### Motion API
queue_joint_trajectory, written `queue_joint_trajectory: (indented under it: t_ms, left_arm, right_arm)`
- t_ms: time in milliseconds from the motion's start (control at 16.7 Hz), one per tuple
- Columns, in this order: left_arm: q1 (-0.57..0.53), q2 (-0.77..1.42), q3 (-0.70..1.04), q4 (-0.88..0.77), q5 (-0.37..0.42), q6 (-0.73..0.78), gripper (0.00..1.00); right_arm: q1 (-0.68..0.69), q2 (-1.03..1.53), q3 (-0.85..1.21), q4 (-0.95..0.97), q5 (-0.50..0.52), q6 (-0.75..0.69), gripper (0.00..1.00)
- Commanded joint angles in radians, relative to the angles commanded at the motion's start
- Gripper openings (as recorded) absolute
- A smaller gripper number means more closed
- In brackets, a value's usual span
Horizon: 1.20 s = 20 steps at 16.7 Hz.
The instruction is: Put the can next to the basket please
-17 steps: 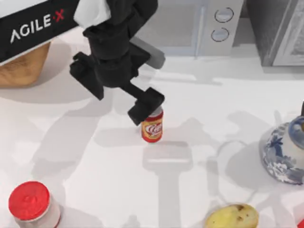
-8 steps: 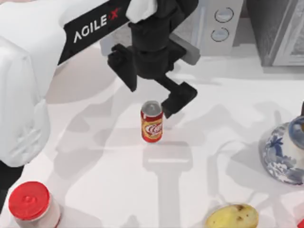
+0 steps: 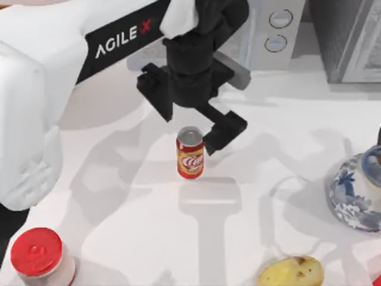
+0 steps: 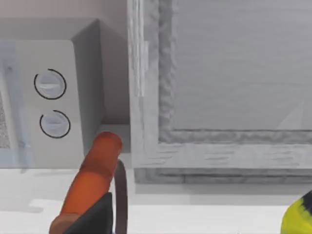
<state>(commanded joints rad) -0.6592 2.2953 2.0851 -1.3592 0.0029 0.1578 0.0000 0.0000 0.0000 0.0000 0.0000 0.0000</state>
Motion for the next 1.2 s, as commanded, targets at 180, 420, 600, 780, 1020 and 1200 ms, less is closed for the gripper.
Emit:
queue_joint_trajectory:
  t_ms: [180, 420, 600, 780, 1020, 1200]
  left_arm:
    - [-0.001, 0.003, -0.093, 0.096, 0.000, -0.002, 1.00]
    - [0.005, 0.018, -0.154, 0.172, 0.000, 0.004, 1.00]
    - [0.005, 0.018, -0.154, 0.172, 0.000, 0.004, 1.00]
    - [0.005, 0.018, -0.154, 0.172, 0.000, 0.004, 0.77]
    - [0.005, 0.018, -0.154, 0.172, 0.000, 0.004, 0.47]
    - [0.005, 0.018, -0.154, 0.172, 0.000, 0.004, 0.25]
  right_arm:
    - [0.000, 0.000, 0.000, 0.000, 0.000, 0.000, 1.00]
    - [0.000, 0.000, 0.000, 0.000, 0.000, 0.000, 1.00]
    - [0.000, 0.000, 0.000, 0.000, 0.000, 0.000, 1.00]
    - [0.000, 0.000, 0.000, 0.000, 0.000, 0.000, 1.00]
    - [0.000, 0.000, 0.000, 0.000, 0.000, 0.000, 1.00]
    - [0.000, 0.000, 0.000, 0.000, 0.000, 0.000, 1.00]
